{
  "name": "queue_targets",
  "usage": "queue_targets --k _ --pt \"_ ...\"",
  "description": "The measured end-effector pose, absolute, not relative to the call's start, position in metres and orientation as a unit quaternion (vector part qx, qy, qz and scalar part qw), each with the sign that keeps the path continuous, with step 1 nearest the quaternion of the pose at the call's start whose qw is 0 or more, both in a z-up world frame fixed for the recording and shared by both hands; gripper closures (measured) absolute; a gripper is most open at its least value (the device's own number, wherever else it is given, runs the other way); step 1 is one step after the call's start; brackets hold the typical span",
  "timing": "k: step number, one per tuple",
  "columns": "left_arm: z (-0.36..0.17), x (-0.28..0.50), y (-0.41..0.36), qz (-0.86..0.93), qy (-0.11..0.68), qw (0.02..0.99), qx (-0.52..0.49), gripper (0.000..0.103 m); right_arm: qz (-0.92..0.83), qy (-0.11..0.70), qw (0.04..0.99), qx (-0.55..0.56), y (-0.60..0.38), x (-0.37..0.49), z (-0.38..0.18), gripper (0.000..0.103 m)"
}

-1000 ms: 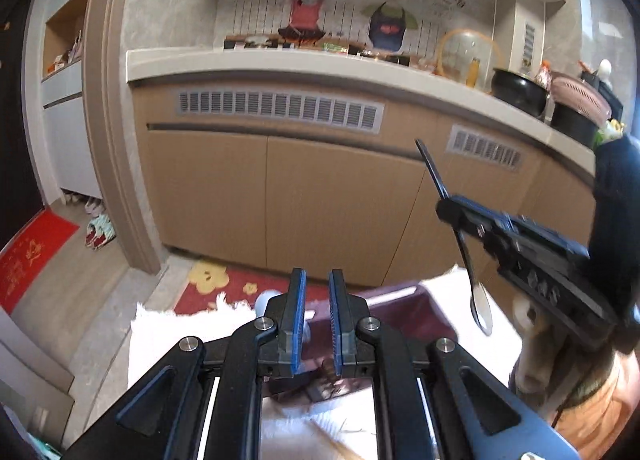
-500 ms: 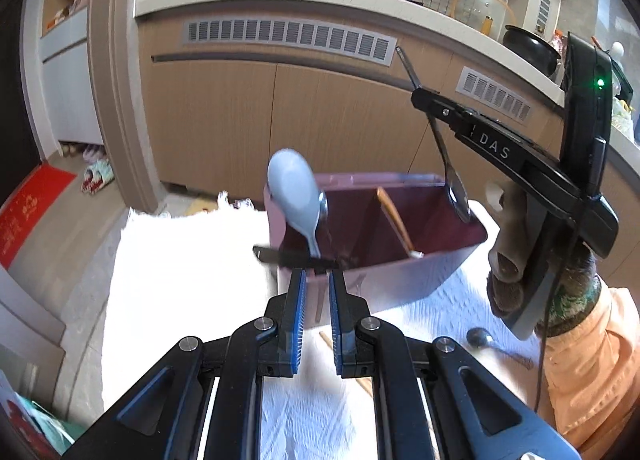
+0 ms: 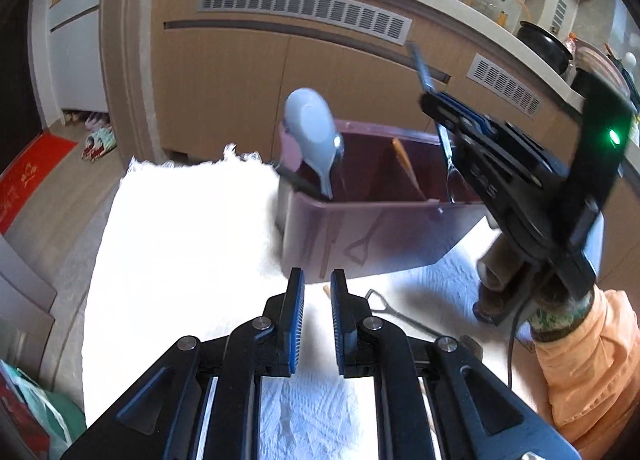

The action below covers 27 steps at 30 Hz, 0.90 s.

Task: Organize utensils
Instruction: 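Lower the dark-handled spoon into the caddy and open the right tool, then move both tools back down to the wooden chopsticks on the table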

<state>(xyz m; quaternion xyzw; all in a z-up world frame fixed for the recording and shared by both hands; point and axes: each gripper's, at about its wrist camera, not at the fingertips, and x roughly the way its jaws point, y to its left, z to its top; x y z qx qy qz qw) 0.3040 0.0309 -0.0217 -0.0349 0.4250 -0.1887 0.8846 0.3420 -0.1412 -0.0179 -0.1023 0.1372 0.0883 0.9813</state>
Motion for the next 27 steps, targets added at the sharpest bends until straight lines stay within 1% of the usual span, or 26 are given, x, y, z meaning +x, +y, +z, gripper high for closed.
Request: queue_targets --k 2,4,8,10,12,14,18,20,22,24,27 --pt "-0.026 0.302 0.032 -0.186 0.434 0.881 -0.04 0.086 0.091 0.144 0.98 -0.105 -0.142 0.335 -0.02 0.09" --pt "-0.031 0.299 0.031 -0.187 0.443 0.876 -0.044 0.08 0.095 0.154 0.978 -0.105 -0.146 0.323 -0.023 0.089" --pt "-0.039 0.286 0.028 -0.188 0.459 0.867 -0.045 0.074 0.099 0.183 0.974 -0.088 -0.161 0.304 -0.019 0.087" --pt "-0.041 0.28 0.026 -0.19 0.469 0.862 -0.043 0.066 0.1 0.2 0.972 -0.077 -0.171 0.291 -0.016 0.085" --pt "-0.043 0.272 0.02 -0.191 0.478 0.856 -0.039 0.06 0.097 0.235 0.965 -0.068 -0.182 0.278 -0.013 0.082" --pt "-0.045 0.261 0.014 -0.197 0.49 0.849 -0.034 0.059 0.097 0.271 0.956 -0.057 -0.193 0.263 -0.012 0.078" --pt "-0.046 0.24 -0.001 -0.212 0.504 0.837 -0.014 0.058 0.07 0.321 0.942 -0.071 -0.208 0.229 -0.02 0.077" --pt "-0.046 0.23 -0.007 -0.213 0.504 0.837 0.001 0.055 0.074 0.348 0.932 -0.072 -0.212 0.212 -0.028 0.077" --pt "-0.046 0.223 -0.01 -0.205 0.505 0.839 0.009 0.047 0.097 0.38 0.917 -0.07 -0.211 0.195 -0.039 0.077" --pt "-0.048 0.217 -0.009 -0.193 0.506 0.841 0.02 0.041 0.129 0.407 0.902 -0.071 -0.204 0.178 -0.053 0.077" --pt "-0.051 0.212 -0.003 -0.172 0.505 0.845 0.033 0.041 0.165 0.436 0.882 -0.069 -0.188 0.166 -0.069 0.078"
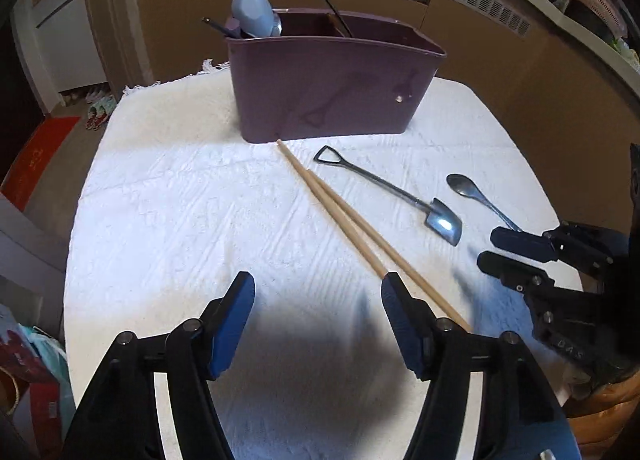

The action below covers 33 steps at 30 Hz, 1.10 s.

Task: Organize utensils
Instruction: 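Move both tools back down to the wooden chopsticks on the table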

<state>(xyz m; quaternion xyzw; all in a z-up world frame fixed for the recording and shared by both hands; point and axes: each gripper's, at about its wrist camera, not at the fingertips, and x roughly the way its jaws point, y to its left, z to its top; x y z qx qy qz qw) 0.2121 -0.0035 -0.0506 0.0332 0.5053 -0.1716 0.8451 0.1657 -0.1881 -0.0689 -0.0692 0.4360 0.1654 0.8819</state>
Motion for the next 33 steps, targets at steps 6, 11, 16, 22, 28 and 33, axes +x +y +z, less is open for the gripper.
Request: queue_targets --k 6,11,16,22,28,33 --pt "-0.049 0.204 0.018 -0.154 0.499 0.852 0.032 0.038 0.211 0.463 0.859 -0.05 -0.16 0.191 -0.079 0.087" --pt "-0.052 0.199 0.032 -0.153 0.489 0.858 0.039 0.036 0.216 0.488 0.845 -0.036 -0.142 0.222 -0.09 0.094" --pt "-0.062 0.201 0.037 -0.161 0.495 0.853 0.034 0.034 0.213 0.494 0.841 -0.062 -0.127 0.231 -0.095 0.094" --pt "-0.065 0.206 0.032 -0.173 0.502 0.847 0.025 0.034 0.208 0.511 0.831 -0.077 -0.12 0.237 -0.095 0.094" --pt "-0.064 0.202 0.019 -0.192 0.51 0.838 0.034 0.034 0.219 0.539 0.813 -0.018 -0.145 0.226 -0.091 0.097" --pt "-0.07 0.208 -0.003 -0.228 0.544 0.807 0.018 0.036 0.197 0.518 0.832 -0.012 -0.185 0.193 -0.077 0.097"
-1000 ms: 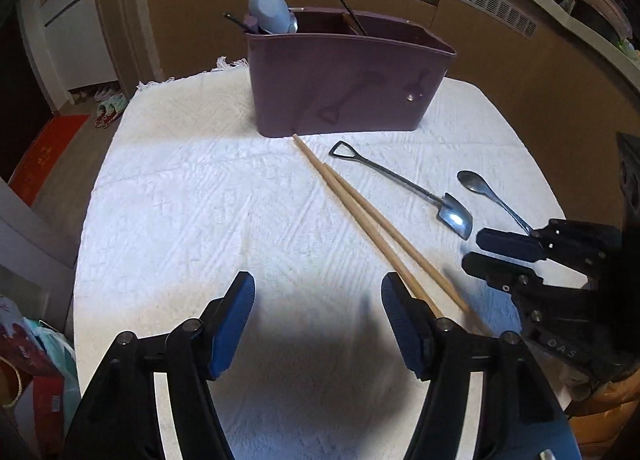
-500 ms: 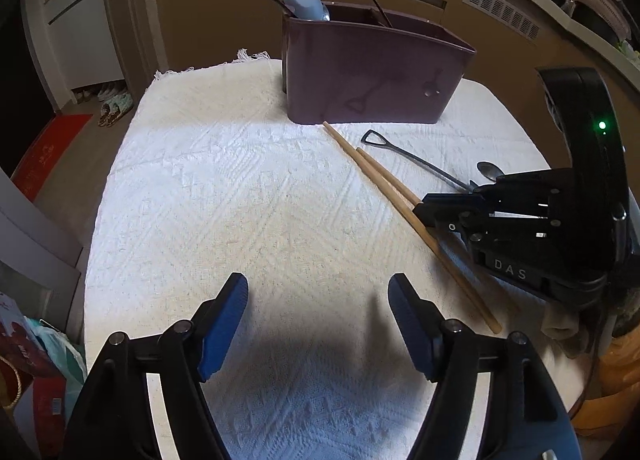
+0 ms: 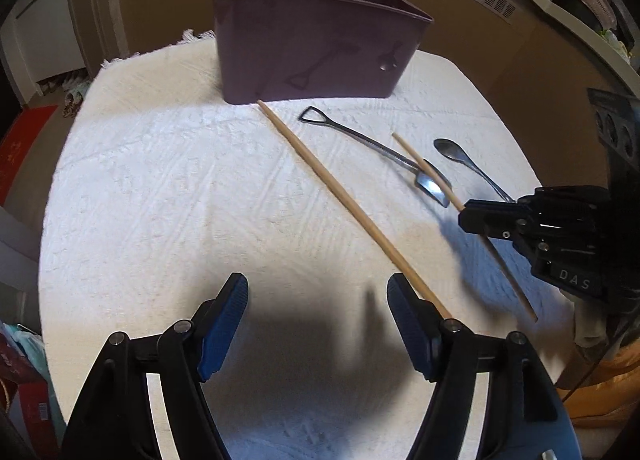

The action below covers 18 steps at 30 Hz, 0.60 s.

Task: Organize utensils
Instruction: 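Move both tools back down to the wooden chopsticks on the table, then close the right tool on one chopstick while left tool grasps the other chopstick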

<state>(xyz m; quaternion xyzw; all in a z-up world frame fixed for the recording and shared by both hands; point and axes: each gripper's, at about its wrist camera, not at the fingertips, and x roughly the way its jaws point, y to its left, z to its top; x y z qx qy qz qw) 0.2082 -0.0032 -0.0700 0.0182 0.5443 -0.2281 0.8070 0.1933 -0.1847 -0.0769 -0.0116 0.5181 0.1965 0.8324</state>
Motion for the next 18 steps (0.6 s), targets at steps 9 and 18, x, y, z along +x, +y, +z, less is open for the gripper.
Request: queue_targets --k 9,18 --pt "-0.086 0.257 -0.044 -0.188 0.659 0.726 -0.051 0.061 0.074 0.469 0.879 -0.033 -0.256 0.145 -0.071 0.097" --pt "-0.088 0.286 -0.087 -0.094 0.681 0.726 0.033 0.065 0.073 0.449 0.89 -0.004 -0.261 0.14 -0.083 0.097"
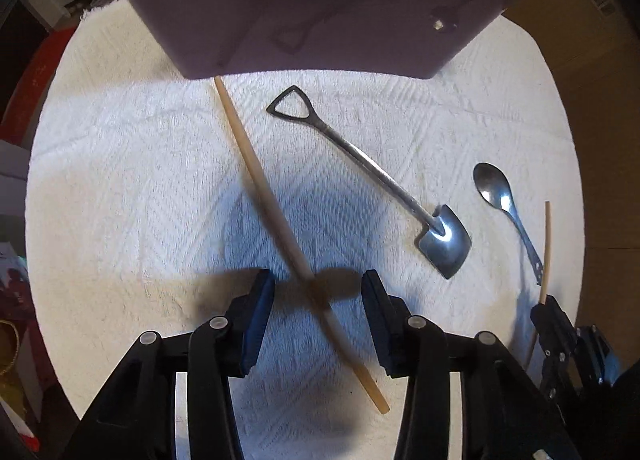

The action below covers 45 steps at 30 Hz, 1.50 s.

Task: Organize utensils
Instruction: 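Close the right tool on one chopstick while left tool grasps the other chopstick, then lift one chopstick with the right tool while left tool lifts the other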

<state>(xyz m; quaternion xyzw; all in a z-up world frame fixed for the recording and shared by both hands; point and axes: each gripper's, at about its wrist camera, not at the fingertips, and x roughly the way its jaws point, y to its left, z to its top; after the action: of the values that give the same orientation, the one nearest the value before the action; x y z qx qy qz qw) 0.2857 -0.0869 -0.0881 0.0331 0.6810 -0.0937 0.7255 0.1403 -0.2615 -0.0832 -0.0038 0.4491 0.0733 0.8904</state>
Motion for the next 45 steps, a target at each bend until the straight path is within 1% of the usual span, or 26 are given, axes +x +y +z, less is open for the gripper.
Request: queue_targets --k 1,2,3,4,5,9,14,20,24,29,31,34,37,39,42,45 --pt "-0.088 0.286 -0.092 -0.089 0.672 0.733 0.054 0.075 0.076 0.449 0.89 0.0 -0.262 0.139 -0.084 0.097" --pt "-0.087 0.287 -0.096 -0.086 0.662 0.74 0.074 0.077 0.078 0.448 0.891 0.002 -0.263 0.138 -0.084 0.097" --pt "-0.086 0.285 -0.099 -0.093 0.654 0.746 0.084 0.082 0.08 0.447 0.891 0.005 -0.264 0.137 -0.085 0.097" --pt "-0.085 0.284 -0.099 -0.097 0.649 0.75 0.088 0.09 0.081 0.447 0.891 0.009 -0.265 0.136 -0.086 0.097" --pt "-0.084 0.281 -0.099 -0.104 0.643 0.754 0.089 0.091 0.082 0.447 0.891 0.011 -0.267 0.134 -0.087 0.097" --pt "-0.08 0.259 -0.092 -0.122 0.615 0.771 0.11 0.093 0.086 0.449 0.889 0.022 -0.274 0.127 -0.088 0.097" --pt "-0.077 0.212 -0.079 -0.146 0.576 0.786 0.171 0.097 0.089 0.456 0.886 0.02 -0.271 0.123 -0.089 0.097" --pt "-0.079 0.172 -0.054 -0.164 0.574 0.781 0.183 0.098 0.099 0.474 0.875 0.009 -0.259 0.124 -0.092 0.097" --pt "-0.08 0.175 -0.044 -0.161 0.578 0.781 0.175 0.096 0.098 0.486 0.868 -0.003 -0.25 0.126 -0.094 0.097" --pt "-0.08 0.188 -0.049 -0.162 0.578 0.778 0.185 0.094 0.093 0.496 0.863 0.003 -0.25 0.129 -0.094 0.096" --pt "-0.081 0.191 -0.051 -0.162 0.585 0.773 0.184 0.091 0.097 0.502 0.86 0.011 -0.253 0.13 -0.094 0.096" --pt "-0.082 0.196 -0.051 -0.165 0.6 0.761 0.181 0.09 0.097 0.506 0.857 0.014 -0.255 0.133 -0.095 0.096" --pt "-0.084 0.2 -0.05 -0.171 0.609 0.751 0.187 0.086 0.101 0.513 0.852 0.006 -0.252 0.137 -0.097 0.095" --pt "-0.084 0.203 -0.05 -0.171 0.628 0.738 0.178 0.086 0.103 0.518 0.849 -0.008 -0.248 0.142 -0.098 0.095" --pt "-0.089 0.221 -0.043 -0.169 0.647 0.726 0.162 0.087 0.104 0.53 0.841 -0.033 -0.239 0.148 -0.098 0.096" --pt "-0.088 0.215 -0.046 -0.176 0.618 0.746 0.175 0.097 0.106 0.535 0.837 -0.04 -0.239 0.15 -0.097 0.097"
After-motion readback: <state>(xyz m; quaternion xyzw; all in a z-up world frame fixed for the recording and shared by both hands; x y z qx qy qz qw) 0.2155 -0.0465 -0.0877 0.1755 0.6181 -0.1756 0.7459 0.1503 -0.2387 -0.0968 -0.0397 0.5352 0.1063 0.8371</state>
